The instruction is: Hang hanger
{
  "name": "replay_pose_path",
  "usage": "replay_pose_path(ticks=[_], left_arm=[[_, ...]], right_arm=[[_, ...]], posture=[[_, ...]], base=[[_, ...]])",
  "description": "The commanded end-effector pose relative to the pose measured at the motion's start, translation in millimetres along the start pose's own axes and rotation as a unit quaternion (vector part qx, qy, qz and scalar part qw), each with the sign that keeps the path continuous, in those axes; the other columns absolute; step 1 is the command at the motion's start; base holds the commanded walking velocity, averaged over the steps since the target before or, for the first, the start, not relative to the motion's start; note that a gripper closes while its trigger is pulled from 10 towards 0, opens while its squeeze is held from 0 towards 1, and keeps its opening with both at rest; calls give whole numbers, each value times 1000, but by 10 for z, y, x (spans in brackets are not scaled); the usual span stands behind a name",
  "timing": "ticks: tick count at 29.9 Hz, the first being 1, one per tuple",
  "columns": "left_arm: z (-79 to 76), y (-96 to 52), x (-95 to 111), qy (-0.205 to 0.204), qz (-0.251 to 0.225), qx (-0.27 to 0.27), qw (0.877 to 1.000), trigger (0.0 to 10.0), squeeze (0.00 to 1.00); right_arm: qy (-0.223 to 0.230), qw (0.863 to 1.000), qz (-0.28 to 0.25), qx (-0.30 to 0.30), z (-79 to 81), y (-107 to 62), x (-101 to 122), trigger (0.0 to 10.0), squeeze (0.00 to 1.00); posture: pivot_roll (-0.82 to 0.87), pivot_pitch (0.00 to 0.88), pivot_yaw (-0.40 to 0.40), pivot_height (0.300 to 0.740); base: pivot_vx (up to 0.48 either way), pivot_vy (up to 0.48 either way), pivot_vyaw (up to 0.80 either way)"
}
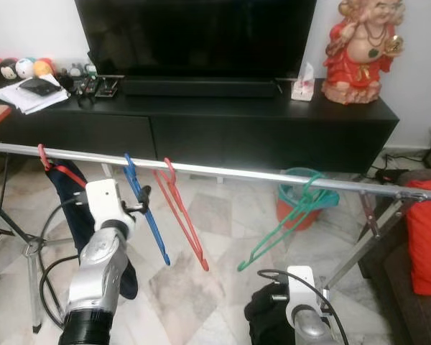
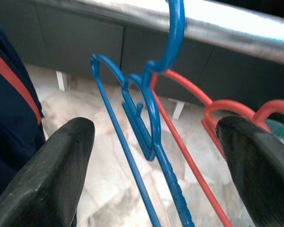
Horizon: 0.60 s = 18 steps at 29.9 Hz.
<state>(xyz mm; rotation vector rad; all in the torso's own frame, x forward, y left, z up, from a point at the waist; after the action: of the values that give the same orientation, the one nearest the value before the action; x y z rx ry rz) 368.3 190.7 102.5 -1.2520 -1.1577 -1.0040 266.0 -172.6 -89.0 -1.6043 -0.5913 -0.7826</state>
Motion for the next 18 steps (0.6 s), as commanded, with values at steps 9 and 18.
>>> replay_pose_path(ticks=[9, 18], left_arm=[[161, 323, -162, 21, 98, 66, 993, 10000, 0], [144, 492, -60, 40, 98, 86, 991, 10000, 0]], right_arm=[[15, 1000, -21, -4, -19, 18, 113, 10000, 0], [16, 1000, -23, -5, -38, 23, 129, 10000, 0]], posture=[[-20, 0, 33, 740], [-19, 0, 28, 740]], base=[[0, 0, 0], [0, 0, 0]])
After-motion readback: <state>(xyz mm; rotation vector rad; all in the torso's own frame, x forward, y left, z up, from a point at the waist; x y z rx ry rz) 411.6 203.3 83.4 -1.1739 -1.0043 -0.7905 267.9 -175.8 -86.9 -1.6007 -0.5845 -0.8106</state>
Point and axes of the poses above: a point about 5 cm out from each wrist's last joint towards the gripper, its own y axis pointing out of the wrist towards the gripper, its own x axis along the axis of the wrist's last joint, z = x × y, the point moved 5 cm from there along y, pointing out of the wrist towards the gripper, and after that the axes turned 8 degrees about y, right-handed, at the moved point
